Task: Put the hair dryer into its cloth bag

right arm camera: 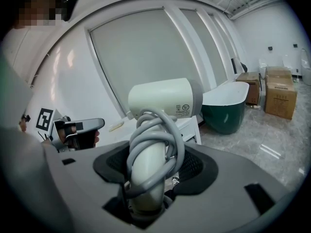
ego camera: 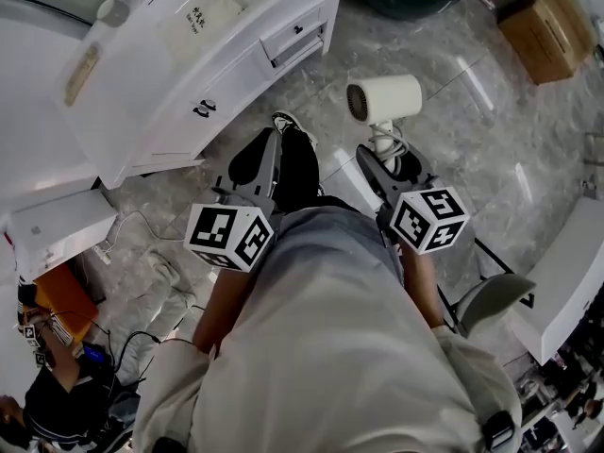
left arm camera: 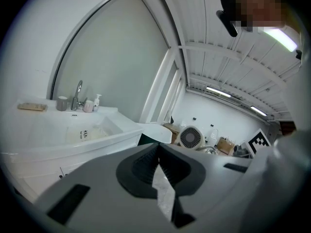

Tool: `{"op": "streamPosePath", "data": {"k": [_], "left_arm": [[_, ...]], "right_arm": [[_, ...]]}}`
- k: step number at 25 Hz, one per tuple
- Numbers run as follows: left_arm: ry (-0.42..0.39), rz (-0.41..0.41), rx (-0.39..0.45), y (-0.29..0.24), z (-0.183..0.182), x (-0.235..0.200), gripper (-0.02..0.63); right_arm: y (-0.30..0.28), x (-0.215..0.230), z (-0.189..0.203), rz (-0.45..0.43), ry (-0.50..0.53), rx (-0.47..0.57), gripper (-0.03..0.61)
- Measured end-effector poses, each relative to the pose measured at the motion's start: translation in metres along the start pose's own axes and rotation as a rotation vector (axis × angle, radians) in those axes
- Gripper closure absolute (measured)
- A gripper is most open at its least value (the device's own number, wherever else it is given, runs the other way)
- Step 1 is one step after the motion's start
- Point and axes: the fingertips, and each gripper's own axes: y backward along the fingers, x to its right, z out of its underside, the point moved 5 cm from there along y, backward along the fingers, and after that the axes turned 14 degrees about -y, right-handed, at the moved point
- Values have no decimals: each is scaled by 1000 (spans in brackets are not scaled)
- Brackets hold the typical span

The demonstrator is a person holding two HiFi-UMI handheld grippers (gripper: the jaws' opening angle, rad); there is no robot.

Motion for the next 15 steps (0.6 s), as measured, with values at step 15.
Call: {"op": "streamPosePath", "data": {"k": [15], "left_arm": [[42,8,-6,-102,-34,-77,606]], "right_arm": [[-102,7,-85,-7,18,-52,321]]}}
